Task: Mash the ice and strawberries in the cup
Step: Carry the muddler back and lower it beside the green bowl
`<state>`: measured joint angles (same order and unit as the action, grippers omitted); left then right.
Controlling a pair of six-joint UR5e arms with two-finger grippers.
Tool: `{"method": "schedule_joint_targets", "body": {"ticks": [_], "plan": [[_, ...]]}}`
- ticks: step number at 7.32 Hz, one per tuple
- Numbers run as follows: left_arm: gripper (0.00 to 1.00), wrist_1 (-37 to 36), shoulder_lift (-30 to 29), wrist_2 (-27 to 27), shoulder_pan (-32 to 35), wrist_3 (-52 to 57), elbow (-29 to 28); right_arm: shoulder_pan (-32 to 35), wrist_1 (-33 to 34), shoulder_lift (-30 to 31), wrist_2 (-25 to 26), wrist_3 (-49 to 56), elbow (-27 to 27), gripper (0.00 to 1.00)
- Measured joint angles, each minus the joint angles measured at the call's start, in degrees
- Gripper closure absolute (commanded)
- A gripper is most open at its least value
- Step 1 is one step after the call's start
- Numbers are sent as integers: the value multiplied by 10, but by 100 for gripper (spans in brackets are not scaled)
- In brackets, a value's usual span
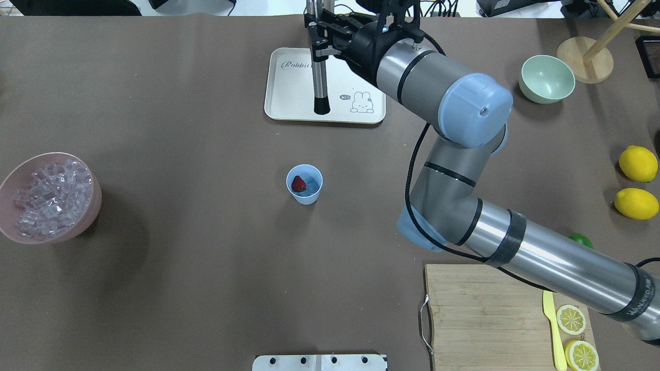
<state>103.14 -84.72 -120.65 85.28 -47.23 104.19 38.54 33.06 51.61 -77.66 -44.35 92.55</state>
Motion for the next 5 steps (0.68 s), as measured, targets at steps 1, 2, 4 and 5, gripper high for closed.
{"method": "schedule_joint_targets", "body": {"ticks": [1,2,4,5], "plan": [[2,37,4,-1,0,2,8,40,53,33,-38,-7,14,100],[2,76,8,-1,-2,3,8,87,98,76,-90,-10,21,100],[2,140,19,-2,-13,5,8,177,188,145,-227,-11,22,100],[2,175,33,-1,-22,8,8,216,248,159,-305,-11,21,100]]}}
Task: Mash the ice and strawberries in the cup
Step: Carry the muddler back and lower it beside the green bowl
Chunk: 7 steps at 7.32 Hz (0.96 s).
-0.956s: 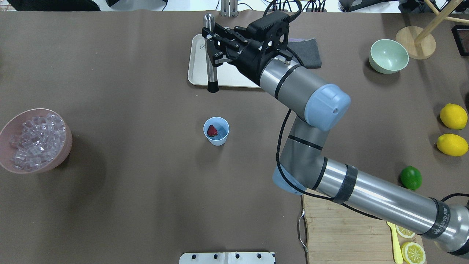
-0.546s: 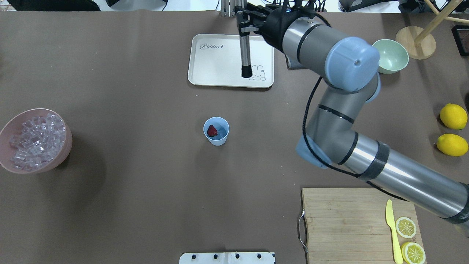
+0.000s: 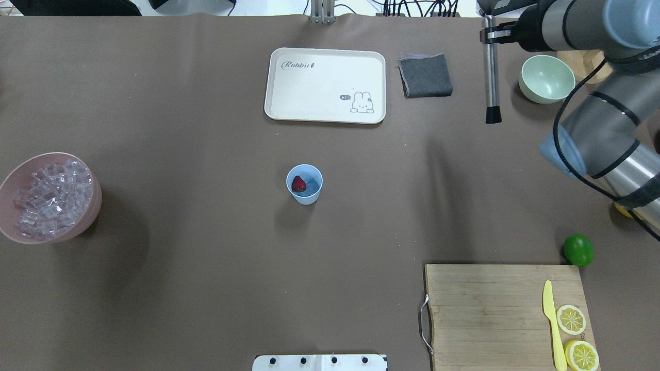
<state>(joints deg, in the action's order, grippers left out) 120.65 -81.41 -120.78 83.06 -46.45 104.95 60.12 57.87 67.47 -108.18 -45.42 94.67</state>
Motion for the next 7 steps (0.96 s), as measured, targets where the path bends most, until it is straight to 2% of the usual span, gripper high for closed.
{"method": "schedule_joint_targets", "body": {"ticks": [1,2,3,5,7], "plan": [[2,40,20,0,-9,1,-2,31,75,0,-70,2,0,100],[2,75,35,1,-18,2,-6,45,149,-5,-111,7,-3,100],[2,99,41,2,-27,4,-15,43,200,-10,-129,17,-18,100],[2,128,44,5,-36,19,-31,17,230,-17,-135,73,-75,100],[2,134,40,6,-37,26,-36,0,232,-11,-137,99,-100,100]]}}
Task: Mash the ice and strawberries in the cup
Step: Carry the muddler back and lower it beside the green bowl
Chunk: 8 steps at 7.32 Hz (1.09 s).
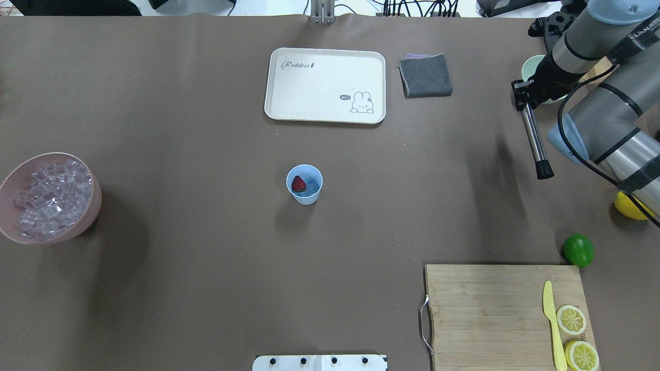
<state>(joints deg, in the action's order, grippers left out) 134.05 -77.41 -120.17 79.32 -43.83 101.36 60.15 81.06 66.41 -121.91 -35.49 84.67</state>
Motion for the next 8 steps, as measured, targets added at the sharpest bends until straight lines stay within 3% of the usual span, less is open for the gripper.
{"method": "schedule_joint_targets", "body": {"ticks": [7,8], "plan": [[2,0,-9,0,-3,1,-1,-38,-1,14,28,-5,-39,100],[2,0,-9,0,-4,1,-1,-41,-2,12,31,-5,-43,74]]}}
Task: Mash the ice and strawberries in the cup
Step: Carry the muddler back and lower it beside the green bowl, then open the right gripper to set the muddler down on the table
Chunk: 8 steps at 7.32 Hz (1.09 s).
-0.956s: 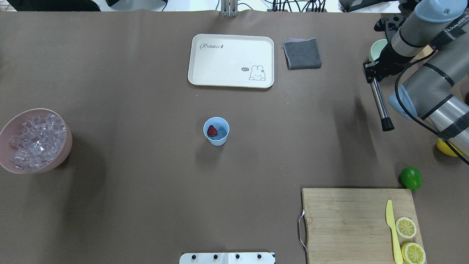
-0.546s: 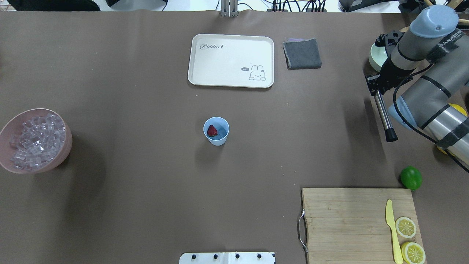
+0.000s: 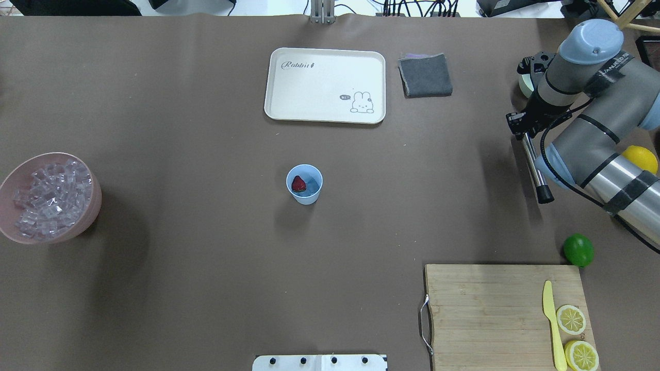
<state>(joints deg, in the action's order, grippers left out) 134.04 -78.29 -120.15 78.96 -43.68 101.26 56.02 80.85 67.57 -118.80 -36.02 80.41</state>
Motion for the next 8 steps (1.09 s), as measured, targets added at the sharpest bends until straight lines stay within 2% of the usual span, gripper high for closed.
{"method": "schedule_joint_targets", "body": {"ticks": [1,4,6,8], "plan": [[2,0,0,0,0,0,0,-1,-5,0,2,0,-7,2],[2,0,1,0,-1,0,2,-1,-65,4,10,-1,-37,0],[2,1,0,-1,-1,0,2,16,-75,2,5,1,-34,0],[2,0,-3,-1,-3,0,2,64,-72,3,-46,11,-19,0]]}}
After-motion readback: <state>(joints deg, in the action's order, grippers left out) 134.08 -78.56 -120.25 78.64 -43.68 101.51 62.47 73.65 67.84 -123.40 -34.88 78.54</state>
